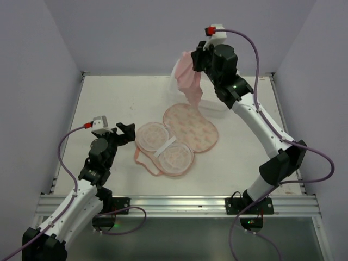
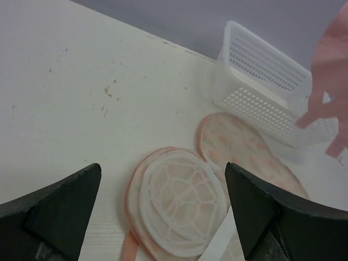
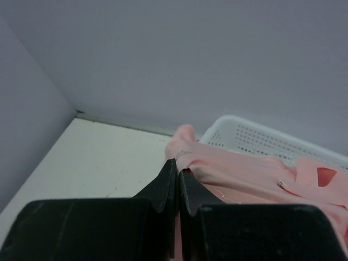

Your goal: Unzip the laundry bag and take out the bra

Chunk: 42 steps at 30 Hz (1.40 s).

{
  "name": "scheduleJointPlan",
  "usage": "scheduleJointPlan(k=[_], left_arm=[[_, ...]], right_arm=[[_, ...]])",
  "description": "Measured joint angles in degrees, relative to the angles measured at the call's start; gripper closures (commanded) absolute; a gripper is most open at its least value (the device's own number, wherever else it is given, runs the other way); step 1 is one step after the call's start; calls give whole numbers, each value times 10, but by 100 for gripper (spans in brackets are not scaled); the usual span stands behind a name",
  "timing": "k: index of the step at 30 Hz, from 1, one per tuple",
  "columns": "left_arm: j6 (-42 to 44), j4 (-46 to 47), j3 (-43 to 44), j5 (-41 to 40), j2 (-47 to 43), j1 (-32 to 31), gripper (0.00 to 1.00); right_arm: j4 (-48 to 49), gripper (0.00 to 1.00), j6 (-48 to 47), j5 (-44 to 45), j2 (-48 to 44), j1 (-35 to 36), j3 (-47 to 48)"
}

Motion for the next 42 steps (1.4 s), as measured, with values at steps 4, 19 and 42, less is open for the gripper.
scheduleJointPlan(k=[4, 19, 42], left_arm=[[-1, 1, 0, 16, -2, 0, 0], [0, 9, 0, 43, -22, 0, 0], [0, 12, 0, 43, -26, 0, 0]], right_arm=[[29, 100, 8, 36, 66, -25, 85], [254, 100, 63, 177, 227, -46, 24], [326, 92, 200, 154, 275, -85, -80]])
